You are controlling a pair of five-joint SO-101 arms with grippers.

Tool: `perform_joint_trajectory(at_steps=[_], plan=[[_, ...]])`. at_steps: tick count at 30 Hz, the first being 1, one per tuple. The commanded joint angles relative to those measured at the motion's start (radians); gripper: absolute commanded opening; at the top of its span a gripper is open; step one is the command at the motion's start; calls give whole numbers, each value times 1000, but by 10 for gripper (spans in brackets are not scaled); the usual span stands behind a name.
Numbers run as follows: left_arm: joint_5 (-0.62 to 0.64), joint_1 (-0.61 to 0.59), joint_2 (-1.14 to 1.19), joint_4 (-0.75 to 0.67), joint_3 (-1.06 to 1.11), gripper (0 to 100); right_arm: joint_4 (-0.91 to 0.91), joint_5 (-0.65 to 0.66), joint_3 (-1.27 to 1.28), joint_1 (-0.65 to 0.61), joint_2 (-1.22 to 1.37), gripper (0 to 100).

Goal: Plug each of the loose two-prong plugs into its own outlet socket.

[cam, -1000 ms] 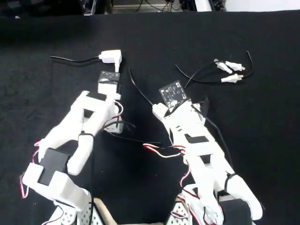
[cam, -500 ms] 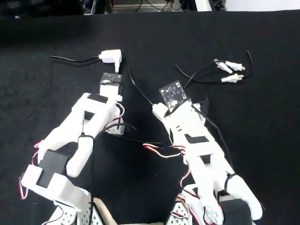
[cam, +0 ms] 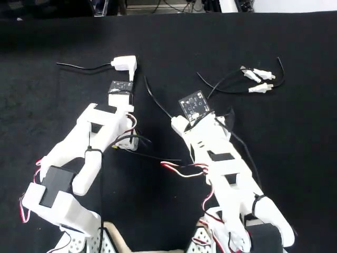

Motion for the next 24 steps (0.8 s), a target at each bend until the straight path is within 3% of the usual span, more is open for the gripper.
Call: perform_joint_trajectory(at_steps=[1, 13, 16, 20, 24], plan=[[-3, -19, 0, -58, -12, 50, 2, -8, -45, -8, -30, 466], [-92, -22, -9, -77, -101, 27, 2, -8, -47, -5, -31, 466], [-207, -18, -18, -77, -117, 27, 2, -8, -48, -3, -35, 466], [-358, -13, -141, -68, -96, 27, 0, -17, -54, 31, -38, 466], [-376, -12, -379, -69, -74, 27, -52, -18, -47, 66, -38, 466]])
